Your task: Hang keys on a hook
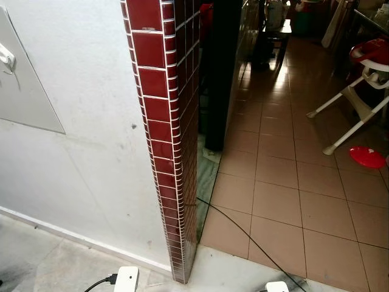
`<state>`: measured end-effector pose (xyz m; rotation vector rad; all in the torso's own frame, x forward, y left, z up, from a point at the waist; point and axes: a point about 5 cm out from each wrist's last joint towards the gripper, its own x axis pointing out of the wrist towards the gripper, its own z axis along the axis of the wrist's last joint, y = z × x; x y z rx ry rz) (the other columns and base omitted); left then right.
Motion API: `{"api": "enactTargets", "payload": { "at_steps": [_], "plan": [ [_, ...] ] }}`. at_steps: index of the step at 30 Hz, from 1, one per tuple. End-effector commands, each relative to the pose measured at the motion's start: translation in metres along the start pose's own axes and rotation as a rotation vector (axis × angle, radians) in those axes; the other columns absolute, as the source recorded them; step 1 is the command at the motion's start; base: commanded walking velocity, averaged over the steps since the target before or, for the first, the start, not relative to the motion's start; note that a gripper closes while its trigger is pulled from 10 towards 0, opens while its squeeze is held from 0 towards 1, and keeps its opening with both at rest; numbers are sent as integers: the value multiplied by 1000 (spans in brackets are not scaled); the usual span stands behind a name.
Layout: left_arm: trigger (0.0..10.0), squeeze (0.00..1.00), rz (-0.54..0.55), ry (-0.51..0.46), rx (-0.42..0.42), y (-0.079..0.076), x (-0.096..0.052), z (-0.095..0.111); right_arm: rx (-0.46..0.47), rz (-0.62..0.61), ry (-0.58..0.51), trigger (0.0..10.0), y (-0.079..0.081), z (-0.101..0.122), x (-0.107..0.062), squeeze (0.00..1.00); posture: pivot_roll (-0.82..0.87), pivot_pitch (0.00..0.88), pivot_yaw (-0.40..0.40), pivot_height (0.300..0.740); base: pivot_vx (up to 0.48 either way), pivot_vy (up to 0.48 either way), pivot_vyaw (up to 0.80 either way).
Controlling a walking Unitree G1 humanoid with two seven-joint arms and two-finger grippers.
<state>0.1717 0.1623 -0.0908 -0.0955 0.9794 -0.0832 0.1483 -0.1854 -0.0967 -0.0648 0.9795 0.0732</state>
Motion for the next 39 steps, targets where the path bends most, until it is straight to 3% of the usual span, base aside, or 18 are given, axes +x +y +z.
{"api": "enactTargets", "payload": {
  "at_steps": [1,26,39],
  "plan": [
    [10000,0,3,-2,10,4,-1,-1,1,-5,0,10000,0,-1,0,0,-13,0,23,740,0,0,0],
    [10000,0,15,21,-8,8,-3,-7,5,-2,7,10000,2,-6,-1,0,-16,0,29,740,0,0,0],
    [10000,0,14,15,-8,7,-2,-4,4,1,4,10000,3,-4,-1,0,-14,0,27,740,0,335,0]
  ]
}}
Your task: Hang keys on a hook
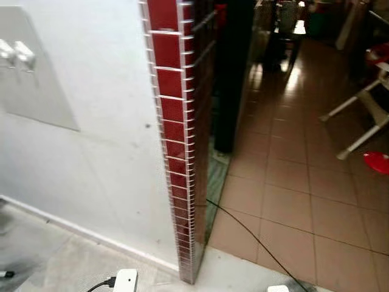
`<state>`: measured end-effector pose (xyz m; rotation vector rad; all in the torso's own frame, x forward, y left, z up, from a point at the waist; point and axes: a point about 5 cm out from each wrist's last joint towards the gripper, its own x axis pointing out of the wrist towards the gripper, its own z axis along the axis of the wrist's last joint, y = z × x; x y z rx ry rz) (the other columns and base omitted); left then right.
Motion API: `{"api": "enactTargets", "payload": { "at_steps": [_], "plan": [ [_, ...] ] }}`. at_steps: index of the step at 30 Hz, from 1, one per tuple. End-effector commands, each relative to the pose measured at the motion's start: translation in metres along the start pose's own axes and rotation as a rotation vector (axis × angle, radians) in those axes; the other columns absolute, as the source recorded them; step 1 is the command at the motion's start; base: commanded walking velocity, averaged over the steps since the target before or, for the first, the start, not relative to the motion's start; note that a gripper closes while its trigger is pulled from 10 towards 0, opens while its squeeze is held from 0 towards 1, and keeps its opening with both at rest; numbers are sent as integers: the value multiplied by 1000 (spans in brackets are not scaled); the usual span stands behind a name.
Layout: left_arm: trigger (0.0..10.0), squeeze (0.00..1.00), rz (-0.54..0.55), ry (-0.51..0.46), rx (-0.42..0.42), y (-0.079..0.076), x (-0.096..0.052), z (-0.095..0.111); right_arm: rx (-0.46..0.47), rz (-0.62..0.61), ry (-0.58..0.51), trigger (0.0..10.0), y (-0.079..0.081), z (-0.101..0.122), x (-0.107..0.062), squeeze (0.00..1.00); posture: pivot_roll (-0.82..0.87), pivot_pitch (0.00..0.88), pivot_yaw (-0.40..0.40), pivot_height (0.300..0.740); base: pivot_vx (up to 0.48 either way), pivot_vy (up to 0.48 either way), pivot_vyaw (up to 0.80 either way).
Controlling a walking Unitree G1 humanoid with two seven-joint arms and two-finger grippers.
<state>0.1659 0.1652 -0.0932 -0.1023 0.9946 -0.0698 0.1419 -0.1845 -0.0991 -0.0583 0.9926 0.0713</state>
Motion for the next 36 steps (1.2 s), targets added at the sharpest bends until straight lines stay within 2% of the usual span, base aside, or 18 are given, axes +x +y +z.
{"api": "enactTargets", "payload": {
  "at_steps": [1,36],
  "plan": [
    [10000,0,6,0,4,4,0,2,-3,-1,-9,10000,1,2,1,0,-14,0,27,740,0,349,0],
    [10000,0,6,1,0,3,0,3,0,1,-12,10000,1,4,1,0,-18,0,27,740,0,390,0]
  ]
}}
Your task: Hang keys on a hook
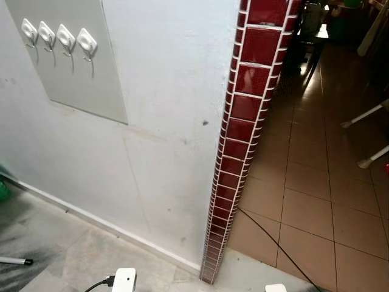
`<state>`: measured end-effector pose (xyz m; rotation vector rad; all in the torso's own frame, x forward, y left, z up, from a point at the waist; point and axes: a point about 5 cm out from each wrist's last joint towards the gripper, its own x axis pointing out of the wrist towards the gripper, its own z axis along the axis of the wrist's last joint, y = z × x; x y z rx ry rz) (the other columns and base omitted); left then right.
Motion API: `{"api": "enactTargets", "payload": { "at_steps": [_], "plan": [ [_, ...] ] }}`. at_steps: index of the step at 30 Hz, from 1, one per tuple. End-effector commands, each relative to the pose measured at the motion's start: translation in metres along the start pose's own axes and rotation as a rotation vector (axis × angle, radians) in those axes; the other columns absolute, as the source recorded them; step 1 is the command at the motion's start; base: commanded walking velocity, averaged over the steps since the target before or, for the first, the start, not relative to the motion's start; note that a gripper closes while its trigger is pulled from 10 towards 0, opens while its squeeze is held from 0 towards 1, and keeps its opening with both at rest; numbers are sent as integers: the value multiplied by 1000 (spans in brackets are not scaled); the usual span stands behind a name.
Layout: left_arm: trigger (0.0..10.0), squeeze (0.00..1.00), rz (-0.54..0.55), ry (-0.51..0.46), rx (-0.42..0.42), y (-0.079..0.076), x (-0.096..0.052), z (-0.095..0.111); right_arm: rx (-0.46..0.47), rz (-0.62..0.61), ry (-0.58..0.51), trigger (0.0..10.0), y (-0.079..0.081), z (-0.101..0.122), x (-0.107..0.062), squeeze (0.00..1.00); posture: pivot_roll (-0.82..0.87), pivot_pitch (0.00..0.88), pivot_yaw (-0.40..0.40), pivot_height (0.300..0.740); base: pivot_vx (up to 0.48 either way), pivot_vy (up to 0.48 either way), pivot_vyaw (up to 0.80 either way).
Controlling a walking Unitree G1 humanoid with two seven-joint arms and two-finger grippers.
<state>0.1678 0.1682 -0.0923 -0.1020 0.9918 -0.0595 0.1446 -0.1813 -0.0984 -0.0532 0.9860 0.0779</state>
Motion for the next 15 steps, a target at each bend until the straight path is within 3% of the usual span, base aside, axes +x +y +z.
{"api": "enactTargets", "payload": {
  "at_steps": [1,15],
  "plan": [
    [10000,0,-3,5,5,0,0,1,-1,-8,-5,10000,-2,1,0,0,-18,0,27,740,0,416,0],
    [10000,0,-8,1,8,-1,1,4,5,-10,-3,10000,-2,0,0,0,-23,0,29,740,0,454,0]
  ]
}}
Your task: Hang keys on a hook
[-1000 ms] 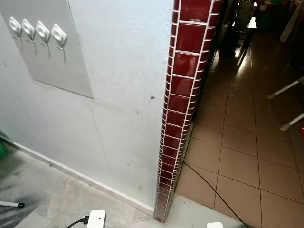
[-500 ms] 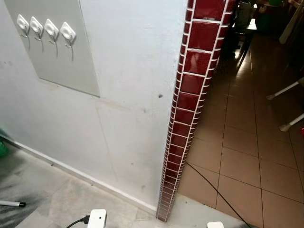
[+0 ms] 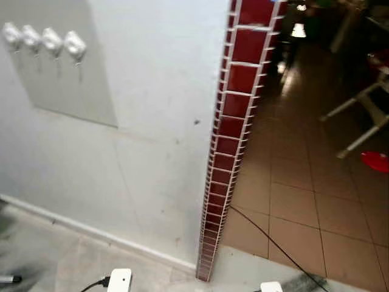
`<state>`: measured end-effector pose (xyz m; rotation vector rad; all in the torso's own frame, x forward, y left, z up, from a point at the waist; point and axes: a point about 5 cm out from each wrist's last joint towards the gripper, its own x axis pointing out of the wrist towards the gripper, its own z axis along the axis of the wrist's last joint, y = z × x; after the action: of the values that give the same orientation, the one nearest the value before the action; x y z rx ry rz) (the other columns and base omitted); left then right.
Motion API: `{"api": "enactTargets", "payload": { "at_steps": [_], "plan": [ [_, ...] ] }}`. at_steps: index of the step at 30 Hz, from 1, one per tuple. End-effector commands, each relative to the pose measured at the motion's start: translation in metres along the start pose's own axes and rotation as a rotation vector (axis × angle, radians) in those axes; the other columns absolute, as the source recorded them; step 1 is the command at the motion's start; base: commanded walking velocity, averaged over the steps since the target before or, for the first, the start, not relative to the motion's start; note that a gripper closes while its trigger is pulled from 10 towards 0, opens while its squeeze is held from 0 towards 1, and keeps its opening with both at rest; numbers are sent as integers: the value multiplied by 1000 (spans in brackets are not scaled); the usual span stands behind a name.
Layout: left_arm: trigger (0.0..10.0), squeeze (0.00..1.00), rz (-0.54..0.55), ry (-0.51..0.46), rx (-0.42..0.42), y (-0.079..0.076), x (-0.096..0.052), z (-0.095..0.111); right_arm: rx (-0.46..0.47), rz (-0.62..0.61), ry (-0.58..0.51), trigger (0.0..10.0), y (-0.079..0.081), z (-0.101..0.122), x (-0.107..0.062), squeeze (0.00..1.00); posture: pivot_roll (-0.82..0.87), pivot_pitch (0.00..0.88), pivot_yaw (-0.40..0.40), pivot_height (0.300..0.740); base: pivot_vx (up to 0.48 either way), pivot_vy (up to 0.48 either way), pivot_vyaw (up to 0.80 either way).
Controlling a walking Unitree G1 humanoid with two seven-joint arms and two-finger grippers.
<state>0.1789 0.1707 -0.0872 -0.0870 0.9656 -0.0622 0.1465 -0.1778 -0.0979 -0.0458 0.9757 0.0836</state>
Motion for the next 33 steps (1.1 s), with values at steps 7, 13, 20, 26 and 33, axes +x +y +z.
{"api": "enactTargets", "payload": {
  "at_steps": [7,13,20,26,33],
  "plan": [
    [10000,0,-13,25,-5,-4,-1,-8,2,-16,6,10000,-5,-1,-1,0,-23,0,29,740,0,476,0],
    [10000,0,-12,23,-9,-4,-1,-8,-2,-14,3,10000,-5,0,-1,0,-23,0,29,740,0,476,0],
    [10000,0,-11,23,-11,-4,-1,-8,-18,-5,2,10000,-5,1,0,0,-17,0,23,740,0,476,0],
    [10000,0,-11,23,-9,-3,-1,-8,-39,2,3,10000,-4,1,0,0,-17,0,23,740,0,476,755],
    [10000,0,-9,23,-8,-3,-1,-8,-41,5,5,10000,-4,1,0,0,-17,0,23,740,0,455,800]
  ]
}}
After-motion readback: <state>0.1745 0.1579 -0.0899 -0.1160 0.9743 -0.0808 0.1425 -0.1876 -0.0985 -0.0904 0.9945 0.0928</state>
